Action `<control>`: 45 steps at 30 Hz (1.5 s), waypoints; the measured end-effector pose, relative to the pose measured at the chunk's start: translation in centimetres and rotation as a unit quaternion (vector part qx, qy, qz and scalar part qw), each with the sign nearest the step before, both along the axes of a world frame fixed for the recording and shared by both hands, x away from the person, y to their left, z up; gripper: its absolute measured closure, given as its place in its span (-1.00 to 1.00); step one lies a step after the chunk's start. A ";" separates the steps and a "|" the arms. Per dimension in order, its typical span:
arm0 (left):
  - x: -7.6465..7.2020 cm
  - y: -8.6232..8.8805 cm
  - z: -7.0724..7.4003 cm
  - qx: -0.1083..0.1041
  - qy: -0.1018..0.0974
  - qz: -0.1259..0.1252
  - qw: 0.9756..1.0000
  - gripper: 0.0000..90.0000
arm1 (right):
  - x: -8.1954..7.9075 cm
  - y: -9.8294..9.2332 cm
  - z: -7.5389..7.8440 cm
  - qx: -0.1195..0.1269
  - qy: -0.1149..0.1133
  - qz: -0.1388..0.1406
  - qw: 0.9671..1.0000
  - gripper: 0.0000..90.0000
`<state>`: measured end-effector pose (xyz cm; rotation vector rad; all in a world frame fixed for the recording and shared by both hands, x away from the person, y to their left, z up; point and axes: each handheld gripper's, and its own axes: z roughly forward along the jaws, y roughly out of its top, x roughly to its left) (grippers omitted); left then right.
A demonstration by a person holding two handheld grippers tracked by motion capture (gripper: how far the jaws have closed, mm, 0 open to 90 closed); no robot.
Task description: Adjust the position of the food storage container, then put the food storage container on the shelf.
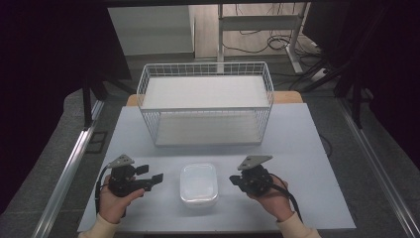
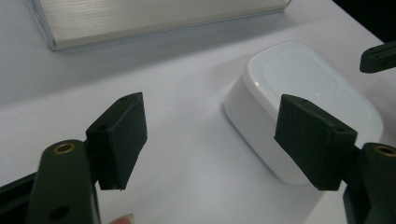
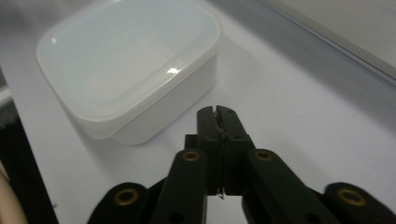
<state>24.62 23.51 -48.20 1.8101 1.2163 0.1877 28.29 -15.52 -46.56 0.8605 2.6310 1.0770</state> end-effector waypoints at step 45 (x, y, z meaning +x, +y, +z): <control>0.8 -4.2 1.0 -0.083 0.084 -0.016 0.993 -0.57 | 2.5 3.6 -0.2 0.167 0.145 -0.102 0.970 -0.40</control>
